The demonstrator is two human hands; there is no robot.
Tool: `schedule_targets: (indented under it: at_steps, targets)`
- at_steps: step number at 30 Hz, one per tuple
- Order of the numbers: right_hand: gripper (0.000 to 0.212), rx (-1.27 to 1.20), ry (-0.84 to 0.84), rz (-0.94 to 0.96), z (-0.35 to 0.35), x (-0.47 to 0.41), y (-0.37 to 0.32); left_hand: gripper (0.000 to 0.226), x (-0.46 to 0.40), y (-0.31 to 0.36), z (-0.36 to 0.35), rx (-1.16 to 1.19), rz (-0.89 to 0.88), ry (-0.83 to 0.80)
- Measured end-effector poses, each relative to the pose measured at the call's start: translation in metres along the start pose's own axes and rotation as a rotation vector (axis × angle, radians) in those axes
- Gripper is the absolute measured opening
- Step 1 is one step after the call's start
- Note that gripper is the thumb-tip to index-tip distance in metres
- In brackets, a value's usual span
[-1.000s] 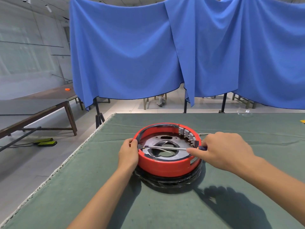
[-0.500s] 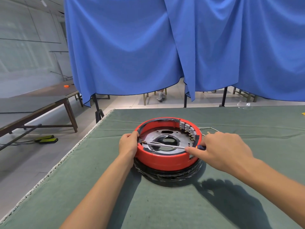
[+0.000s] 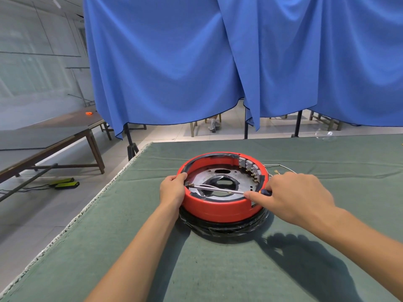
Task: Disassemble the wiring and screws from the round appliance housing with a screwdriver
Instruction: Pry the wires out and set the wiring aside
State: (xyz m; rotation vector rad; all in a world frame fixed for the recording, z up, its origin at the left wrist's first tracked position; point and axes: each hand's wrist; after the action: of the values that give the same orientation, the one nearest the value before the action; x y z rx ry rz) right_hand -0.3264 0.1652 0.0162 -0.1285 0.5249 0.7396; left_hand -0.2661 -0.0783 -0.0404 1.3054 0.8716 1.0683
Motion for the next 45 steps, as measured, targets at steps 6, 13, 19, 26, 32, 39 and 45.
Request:
schedule_targets:
  at_steps: [6, 13, 19, 26, 32, 39, 45]
  targets:
    - [0.071, -0.002, 0.0, 0.003, 0.0, 0.001, -0.002, 0.015, 0.0, 0.001, -0.002, -0.007, -0.016, 0.019]
    - [0.065, 0.067, -0.019, 0.035, 0.002, 0.004, -0.008, 0.016, 0.0, 0.001, -0.006, -0.03, -0.021, 0.052]
    - [0.058, 0.08, 0.001, 0.061, 0.001, -0.005, -0.022, 0.019, 0.004, 0.002, -0.004, -0.088, -0.033, 0.09]
    - [0.07, 0.076, 0.026, 0.036, 0.005, 0.007, 0.008, 0.023, 0.002, -0.001, -0.005, -0.106, -0.023, 0.101]
    - [0.07, -0.003, 0.041, 0.042, -0.003, 0.012, 0.002, 0.021, 0.003, -0.002, -0.005, -0.092, -0.038, 0.119]
    - [0.069, -0.018, 0.04, 0.039, -0.005, 0.01, 0.0, 0.019, 0.001, -0.004, -0.006, -0.086, -0.038, 0.126]
    - [0.068, 0.012, 0.017, 0.048, -0.002, 0.009, -0.003, 0.021, 0.001, -0.003, -0.006, -0.089, -0.042, 0.135]
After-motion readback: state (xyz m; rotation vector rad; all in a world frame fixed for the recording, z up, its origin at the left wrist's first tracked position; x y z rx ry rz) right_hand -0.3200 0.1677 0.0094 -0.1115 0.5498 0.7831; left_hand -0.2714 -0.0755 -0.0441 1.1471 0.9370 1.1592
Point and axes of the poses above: each hand's wrist, its own x-axis away from the middle knuckle, its own z-axis out of the back of the hand, y = z × x, and after that the axes turned 12 degrees about y, right-handed
